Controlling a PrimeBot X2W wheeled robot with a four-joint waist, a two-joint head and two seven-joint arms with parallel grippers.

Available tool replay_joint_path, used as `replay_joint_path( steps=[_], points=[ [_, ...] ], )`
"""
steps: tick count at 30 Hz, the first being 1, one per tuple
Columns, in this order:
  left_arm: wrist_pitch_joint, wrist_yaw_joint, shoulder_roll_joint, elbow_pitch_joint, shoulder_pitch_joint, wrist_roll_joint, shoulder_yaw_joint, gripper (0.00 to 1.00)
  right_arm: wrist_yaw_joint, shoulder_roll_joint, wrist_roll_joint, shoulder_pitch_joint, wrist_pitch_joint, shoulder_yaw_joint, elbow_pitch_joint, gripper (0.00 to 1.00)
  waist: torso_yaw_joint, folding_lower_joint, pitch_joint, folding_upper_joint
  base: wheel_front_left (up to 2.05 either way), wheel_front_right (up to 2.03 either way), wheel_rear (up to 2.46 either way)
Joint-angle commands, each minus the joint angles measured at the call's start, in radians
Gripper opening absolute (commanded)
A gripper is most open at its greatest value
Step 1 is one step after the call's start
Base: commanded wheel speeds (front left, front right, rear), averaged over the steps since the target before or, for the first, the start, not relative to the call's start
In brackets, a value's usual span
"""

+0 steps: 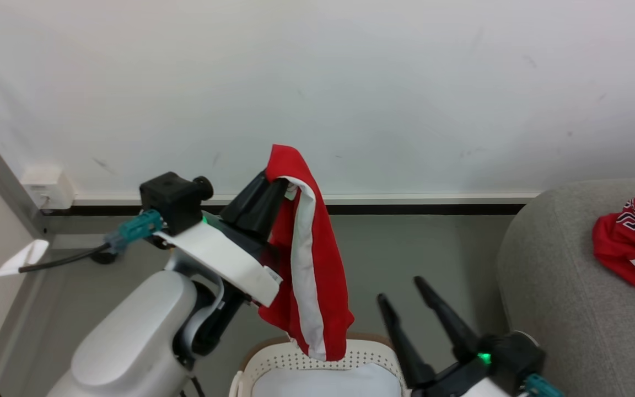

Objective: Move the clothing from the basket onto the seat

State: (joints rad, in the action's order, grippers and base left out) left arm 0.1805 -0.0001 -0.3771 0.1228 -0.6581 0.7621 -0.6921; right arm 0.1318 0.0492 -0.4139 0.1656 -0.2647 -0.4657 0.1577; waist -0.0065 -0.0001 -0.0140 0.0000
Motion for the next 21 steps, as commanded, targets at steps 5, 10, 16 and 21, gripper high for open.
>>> replay_joint_path(
  steps=[5, 10, 16, 21],
  points=[
    [-0.001, -0.009, 0.023, 0.004, 0.015, -0.004, -0.026, 0.0, -0.002, 0.003, -0.011, 0.072, 0.001, -0.126, 0.078, 1.0, 0.039, 0.0001, 0.0, 0.0, 0.0, 0.0, 0.0],
    [-0.009, -0.02, 0.057, 0.005, 0.016, -0.012, -0.063, 0.0, -0.002, 0.002, -0.05, 0.152, 0.001, -0.196, 0.22, 1.0, 0.092, 0.0001, -0.009, 0.0, 0.0, 0.0, 0.0],
    [-0.028, -0.031, 0.1, -0.01, 0.025, -0.018, -0.119, 0.0, -0.002, 0.002, -0.11, 0.235, 0.002, -0.261, 0.417, 1.0, 0.174, 0.0001, -0.023, 0.0, 0.0, 0.0, 0.0],
    [-0.047, -0.032, 0.118, -0.031, 0.04, -0.019, -0.155, 0.0, -0.002, 0.002, -0.144, 0.276, 0.001, -0.251, 0.49, 1.0, 0.231, 0.0001, -0.033, 0.0, 0.0, 0.0, 0.0]
  ],
)
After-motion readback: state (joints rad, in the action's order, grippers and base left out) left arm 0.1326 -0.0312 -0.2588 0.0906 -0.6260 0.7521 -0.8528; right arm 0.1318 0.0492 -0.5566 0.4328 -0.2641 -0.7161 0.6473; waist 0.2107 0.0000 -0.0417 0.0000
